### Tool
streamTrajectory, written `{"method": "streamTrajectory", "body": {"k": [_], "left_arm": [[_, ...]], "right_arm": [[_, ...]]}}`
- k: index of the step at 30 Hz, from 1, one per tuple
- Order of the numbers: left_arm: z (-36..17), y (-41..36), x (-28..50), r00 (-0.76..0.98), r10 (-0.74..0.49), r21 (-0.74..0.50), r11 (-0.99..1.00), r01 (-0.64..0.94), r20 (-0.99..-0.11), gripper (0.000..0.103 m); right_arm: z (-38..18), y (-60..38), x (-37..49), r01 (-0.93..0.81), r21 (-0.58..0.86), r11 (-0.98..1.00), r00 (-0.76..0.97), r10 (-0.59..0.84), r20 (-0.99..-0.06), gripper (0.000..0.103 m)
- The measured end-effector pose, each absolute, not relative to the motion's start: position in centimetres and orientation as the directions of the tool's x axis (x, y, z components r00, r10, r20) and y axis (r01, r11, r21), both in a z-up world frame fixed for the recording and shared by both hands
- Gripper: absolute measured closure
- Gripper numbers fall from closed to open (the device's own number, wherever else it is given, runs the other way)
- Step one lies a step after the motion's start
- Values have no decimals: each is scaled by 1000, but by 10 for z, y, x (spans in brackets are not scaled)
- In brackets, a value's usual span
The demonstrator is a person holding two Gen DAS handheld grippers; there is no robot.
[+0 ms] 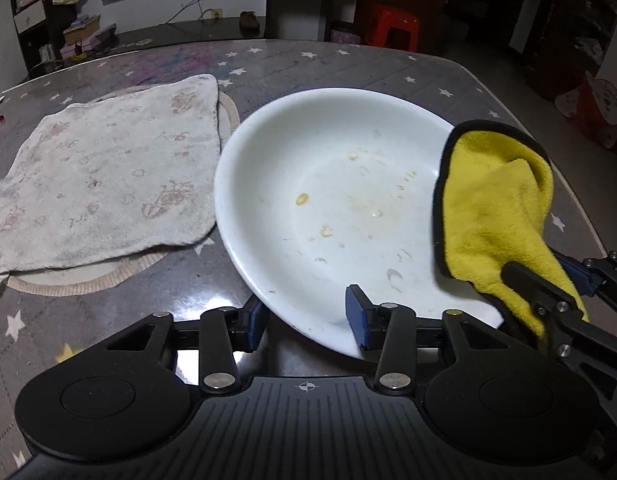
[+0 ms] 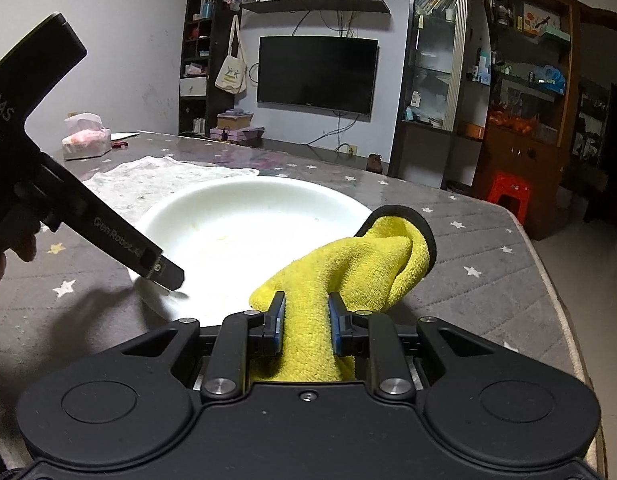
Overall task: Clean bowl
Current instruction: 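Bring the yellow cloth in the right gripper down into the bowl, then wipe the bowl interior with the cloth while the left gripper holds the rim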
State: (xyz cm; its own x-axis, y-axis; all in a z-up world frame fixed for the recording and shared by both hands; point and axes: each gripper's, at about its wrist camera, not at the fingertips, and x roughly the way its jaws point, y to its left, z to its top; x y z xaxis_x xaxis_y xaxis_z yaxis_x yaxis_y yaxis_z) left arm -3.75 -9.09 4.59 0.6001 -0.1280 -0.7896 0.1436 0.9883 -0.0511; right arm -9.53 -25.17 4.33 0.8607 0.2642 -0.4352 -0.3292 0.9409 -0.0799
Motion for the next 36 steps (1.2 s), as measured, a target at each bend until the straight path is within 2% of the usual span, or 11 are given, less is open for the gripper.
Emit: {"method": "streamTrajectory", "body": {"k": [24, 36], "left_arm": [[40, -94, -8, 617, -68, 63, 980, 188, -784, 63], [40, -95, -2, 620, -58, 84, 977, 197, -783, 62]], "right_arm": [[37, -260, -33, -295, -201, 934, 875, 179, -449, 80], [40, -252, -47, -304, -241, 922, 865, 161, -475, 80]]}}
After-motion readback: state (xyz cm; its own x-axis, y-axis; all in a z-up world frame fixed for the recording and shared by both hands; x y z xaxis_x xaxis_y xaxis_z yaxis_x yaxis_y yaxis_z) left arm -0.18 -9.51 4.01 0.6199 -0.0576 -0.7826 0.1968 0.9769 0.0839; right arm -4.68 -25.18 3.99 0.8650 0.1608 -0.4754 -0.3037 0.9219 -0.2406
